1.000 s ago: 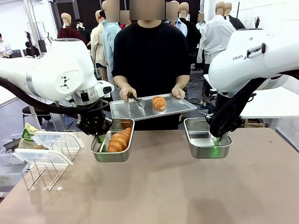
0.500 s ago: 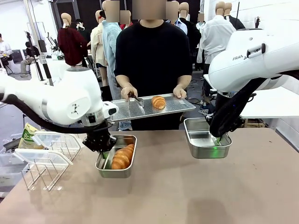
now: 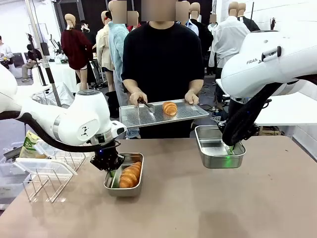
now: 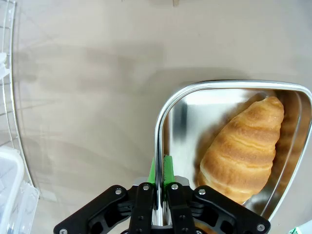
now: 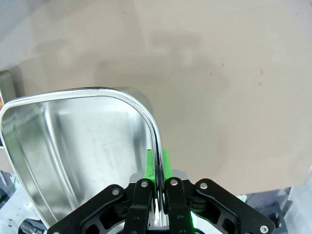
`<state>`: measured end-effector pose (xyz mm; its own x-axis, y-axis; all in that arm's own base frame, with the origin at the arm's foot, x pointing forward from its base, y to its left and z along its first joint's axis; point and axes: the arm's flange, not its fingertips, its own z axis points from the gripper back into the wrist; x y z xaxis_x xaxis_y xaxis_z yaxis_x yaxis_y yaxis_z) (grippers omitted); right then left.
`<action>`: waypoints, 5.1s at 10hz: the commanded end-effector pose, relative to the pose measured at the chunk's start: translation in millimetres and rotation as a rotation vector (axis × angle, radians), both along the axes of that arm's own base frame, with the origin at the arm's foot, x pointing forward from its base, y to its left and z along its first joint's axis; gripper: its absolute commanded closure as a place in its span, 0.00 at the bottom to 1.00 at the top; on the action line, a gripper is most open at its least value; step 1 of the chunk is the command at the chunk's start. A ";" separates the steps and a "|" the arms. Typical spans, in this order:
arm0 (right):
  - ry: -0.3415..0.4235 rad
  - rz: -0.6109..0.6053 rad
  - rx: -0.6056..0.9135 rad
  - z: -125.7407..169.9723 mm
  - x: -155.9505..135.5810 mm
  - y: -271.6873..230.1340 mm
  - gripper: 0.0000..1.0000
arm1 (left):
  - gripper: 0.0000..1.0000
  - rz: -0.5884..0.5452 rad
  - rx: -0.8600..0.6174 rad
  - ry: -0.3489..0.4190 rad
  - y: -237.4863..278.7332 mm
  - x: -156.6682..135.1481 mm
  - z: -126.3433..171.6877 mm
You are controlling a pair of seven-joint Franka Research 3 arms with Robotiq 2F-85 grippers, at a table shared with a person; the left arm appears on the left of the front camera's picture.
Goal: Place the bread in airtight containers.
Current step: Once an object is inside an Airtight Container , place the container in the center of the table.
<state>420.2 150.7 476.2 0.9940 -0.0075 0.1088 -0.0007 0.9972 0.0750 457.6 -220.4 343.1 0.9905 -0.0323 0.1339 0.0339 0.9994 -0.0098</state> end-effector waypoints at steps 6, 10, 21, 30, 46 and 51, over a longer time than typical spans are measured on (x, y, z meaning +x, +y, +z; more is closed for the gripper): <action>-0.002 -0.002 0.002 1.0 -0.2 -0.5 1.00 | 1.00 0.056 0.002 0.000 -3.7 17.9 -5.7; -0.002 -0.002 0.002 1.0 -0.2 -0.5 1.00 | 0.24 0.056 -0.001 0.006 -3.6 20.1 -1.8; -0.002 -0.002 0.002 1.0 -0.2 -0.5 1.00 | 0.00 0.051 0.008 0.022 -1.0 16.5 8.1; -0.002 -0.002 0.002 1.0 -0.2 -0.5 1.00 | 0.00 0.026 0.005 0.030 0.7 19.5 3.4; -0.002 -0.002 0.002 1.0 -0.2 -0.5 1.00 | 0.00 -0.304 0.009 0.010 10.8 -59.7 189.9; -0.002 -0.002 0.002 1.0 -0.2 -0.5 1.00 | 0.00 -0.304 0.009 0.010 10.8 -59.7 189.9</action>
